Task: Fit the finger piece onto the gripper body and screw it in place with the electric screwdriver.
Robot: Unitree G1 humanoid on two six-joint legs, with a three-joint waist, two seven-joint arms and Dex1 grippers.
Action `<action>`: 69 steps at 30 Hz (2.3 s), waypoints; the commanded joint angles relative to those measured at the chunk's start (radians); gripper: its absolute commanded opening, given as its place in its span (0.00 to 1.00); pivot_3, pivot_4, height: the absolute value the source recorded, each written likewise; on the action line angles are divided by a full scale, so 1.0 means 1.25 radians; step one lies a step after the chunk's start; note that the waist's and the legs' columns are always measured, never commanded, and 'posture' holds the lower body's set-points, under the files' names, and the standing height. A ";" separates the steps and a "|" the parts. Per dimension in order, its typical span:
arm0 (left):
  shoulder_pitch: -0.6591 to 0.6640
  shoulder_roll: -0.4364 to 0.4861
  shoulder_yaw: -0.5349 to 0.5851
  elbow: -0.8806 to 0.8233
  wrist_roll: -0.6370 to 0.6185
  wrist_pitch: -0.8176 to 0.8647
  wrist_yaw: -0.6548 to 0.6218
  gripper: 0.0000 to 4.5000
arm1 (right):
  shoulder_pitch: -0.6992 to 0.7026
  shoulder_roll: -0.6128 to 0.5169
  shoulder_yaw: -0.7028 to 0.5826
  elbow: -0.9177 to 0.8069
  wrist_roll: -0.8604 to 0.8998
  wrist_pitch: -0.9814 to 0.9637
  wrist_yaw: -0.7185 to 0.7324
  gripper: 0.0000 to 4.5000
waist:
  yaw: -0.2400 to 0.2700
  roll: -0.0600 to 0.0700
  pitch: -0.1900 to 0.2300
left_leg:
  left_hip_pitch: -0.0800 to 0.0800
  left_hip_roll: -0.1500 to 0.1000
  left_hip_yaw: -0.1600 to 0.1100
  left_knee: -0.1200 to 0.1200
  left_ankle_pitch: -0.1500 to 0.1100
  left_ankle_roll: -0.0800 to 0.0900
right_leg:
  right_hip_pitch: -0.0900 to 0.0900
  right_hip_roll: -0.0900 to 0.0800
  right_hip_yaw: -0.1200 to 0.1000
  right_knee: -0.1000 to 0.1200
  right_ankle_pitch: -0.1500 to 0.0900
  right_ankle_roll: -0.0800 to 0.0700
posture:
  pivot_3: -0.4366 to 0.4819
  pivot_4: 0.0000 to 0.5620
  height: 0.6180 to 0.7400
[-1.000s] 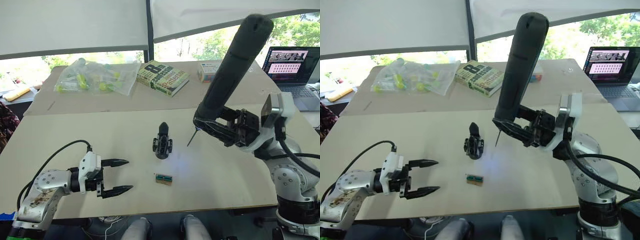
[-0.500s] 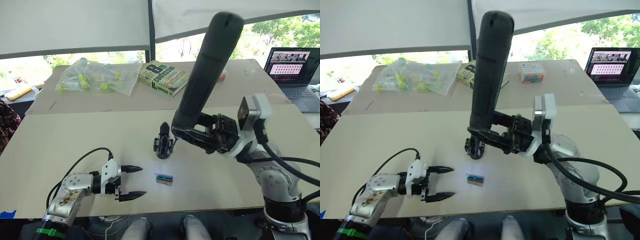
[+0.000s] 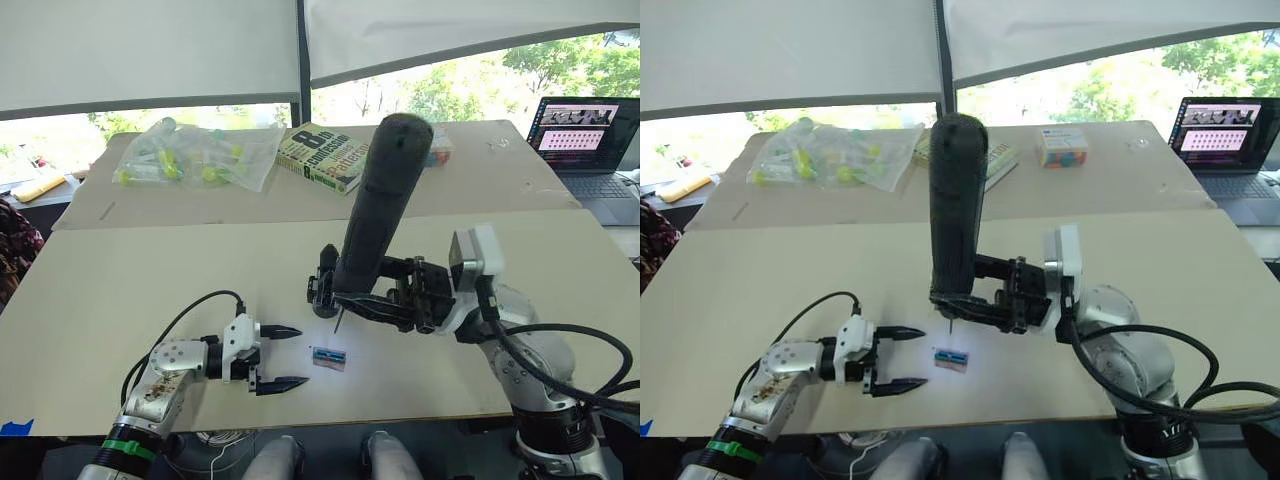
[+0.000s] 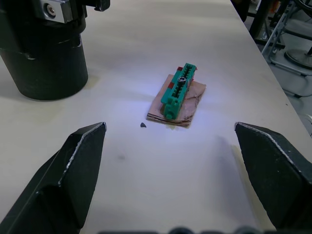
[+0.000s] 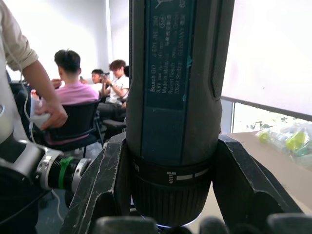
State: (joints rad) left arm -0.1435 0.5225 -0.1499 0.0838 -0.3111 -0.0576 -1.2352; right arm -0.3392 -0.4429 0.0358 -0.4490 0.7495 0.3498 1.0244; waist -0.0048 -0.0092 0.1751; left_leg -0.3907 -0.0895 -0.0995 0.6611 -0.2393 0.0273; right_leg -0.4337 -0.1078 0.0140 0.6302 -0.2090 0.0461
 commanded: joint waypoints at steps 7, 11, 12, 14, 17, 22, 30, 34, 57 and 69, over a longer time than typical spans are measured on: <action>-0.001 -0.035 -0.028 0.012 0.025 -0.016 0.023 0.99 | -0.002 0.032 0.035 0.019 -0.042 -0.075 0.050 0.43 | 0.005 0.000 0.000 | 0.004 0.000 0.000 0.000 0.000 0.000 | 0.004 0.000 0.000 0.000 0.000 0.000 | 0.48 0.27 1.00; -0.009 -0.044 -0.033 0.014 0.030 -0.019 0.025 0.99 | 0.000 0.038 0.051 0.039 -0.063 -0.088 0.064 0.43 | 0.009 0.000 0.000 | 0.006 0.000 0.000 0.000 0.000 0.000 | 0.007 0.000 0.000 -0.001 0.000 0.000 | 0.48 0.27 1.00; -0.011 -0.046 -0.034 0.015 0.031 -0.021 0.025 0.99 | 0.001 0.040 0.054 0.043 -0.066 -0.090 0.065 0.43 | 0.010 0.000 0.000 | 0.006 0.000 0.000 0.000 0.000 0.000 | 0.007 0.000 0.000 -0.001 0.000 0.000 | 0.48 0.27 1.00; -0.014 -0.049 -0.036 0.017 0.031 -0.025 0.022 0.99 | 0.002 0.042 0.059 0.049 -0.074 -0.092 0.069 0.43 | 0.010 0.000 0.000 | 0.006 0.000 0.000 0.000 0.000 0.000 | 0.007 0.000 0.000 -0.001 0.000 0.000 | 0.48 0.27 1.00; -0.017 -0.054 -0.042 0.019 0.034 -0.031 0.021 0.99 | 0.006 0.043 0.065 0.059 -0.086 -0.100 0.075 0.43 | 0.011 0.000 0.000 | 0.006 0.000 0.000 0.000 0.000 0.000 | 0.007 0.000 0.000 -0.001 0.000 0.000 | 0.48 0.27 1.00; -0.022 -0.062 -0.050 0.025 0.038 -0.036 0.022 0.99 | 0.008 0.043 0.069 0.071 -0.101 -0.107 0.081 0.43 | 0.011 0.000 0.000 | 0.006 0.000 0.000 0.000 0.000 0.000 | 0.007 0.000 0.000 -0.001 0.000 0.000 | 0.48 0.27 1.00; -0.039 -0.068 -0.060 0.044 0.041 -0.050 0.015 0.99 | 0.005 0.050 0.079 0.082 -0.115 -0.114 0.085 0.43 | 0.011 0.000 0.000 | 0.006 0.000 0.000 0.000 0.000 0.000 | 0.007 0.000 0.000 -0.001 0.000 0.000 | 0.48 0.27 1.00; -0.050 -0.070 -0.073 0.052 0.050 -0.056 0.005 0.99 | 0.003 0.054 0.081 0.088 -0.120 -0.116 0.087 0.43 | 0.011 0.000 0.000 | 0.006 0.000 0.000 0.000 0.000 0.000 | 0.007 0.000 0.000 -0.001 0.000 0.000 | 0.48 0.27 1.00; -0.102 -0.106 -0.092 0.085 0.068 -0.058 0.006 0.99 | -0.010 0.056 0.083 0.105 -0.140 -0.112 0.075 0.43 | 0.009 0.000 -0.001 | 0.006 0.000 0.000 0.000 0.000 0.000 | 0.007 0.001 0.000 -0.001 0.000 0.000 | 0.48 0.27 1.00; -0.096 -0.103 -0.097 0.076 0.066 -0.052 0.006 0.99 | -0.016 0.064 0.087 0.120 -0.148 -0.118 0.077 0.43 | 0.009 0.000 -0.001 | 0.006 0.000 0.000 0.000 0.000 0.000 | 0.007 0.001 0.000 -0.001 0.000 0.000 | 0.48 0.27 1.00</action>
State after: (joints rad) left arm -0.2710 0.3969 -0.2535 0.1937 -0.2336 -0.1278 -1.2261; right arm -0.3304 -0.3736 0.1500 -0.2814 0.5549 0.2421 1.1169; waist 0.0067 -0.0095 0.1744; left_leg -0.3828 -0.0896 -0.0996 0.6615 -0.2394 0.0274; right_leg -0.4248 -0.1070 0.0137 0.6295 -0.2092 0.0465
